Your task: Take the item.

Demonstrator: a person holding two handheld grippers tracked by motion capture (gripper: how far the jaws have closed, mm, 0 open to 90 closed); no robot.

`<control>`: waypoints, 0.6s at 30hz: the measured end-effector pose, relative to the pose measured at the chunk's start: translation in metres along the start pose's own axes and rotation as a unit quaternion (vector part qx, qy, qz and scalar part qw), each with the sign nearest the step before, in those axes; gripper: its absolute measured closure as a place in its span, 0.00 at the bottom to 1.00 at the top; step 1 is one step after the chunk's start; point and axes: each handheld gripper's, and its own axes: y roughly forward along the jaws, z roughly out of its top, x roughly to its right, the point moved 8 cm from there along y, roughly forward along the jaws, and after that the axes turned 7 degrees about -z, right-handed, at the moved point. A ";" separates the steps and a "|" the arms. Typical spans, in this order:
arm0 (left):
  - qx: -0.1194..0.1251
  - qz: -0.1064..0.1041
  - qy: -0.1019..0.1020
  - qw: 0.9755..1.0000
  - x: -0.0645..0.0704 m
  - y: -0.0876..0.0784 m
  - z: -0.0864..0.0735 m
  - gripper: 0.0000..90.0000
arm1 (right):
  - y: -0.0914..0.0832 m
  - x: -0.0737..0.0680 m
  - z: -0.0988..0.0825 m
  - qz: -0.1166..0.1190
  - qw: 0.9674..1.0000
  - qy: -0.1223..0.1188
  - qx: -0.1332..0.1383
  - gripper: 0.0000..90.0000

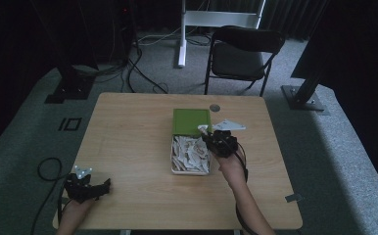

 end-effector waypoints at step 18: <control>0.000 0.000 -0.001 1.000 0.000 0.000 0.000 0.01 | 0.012 0.074 -0.020 -0.087 0.995 0.048 -0.016 0.88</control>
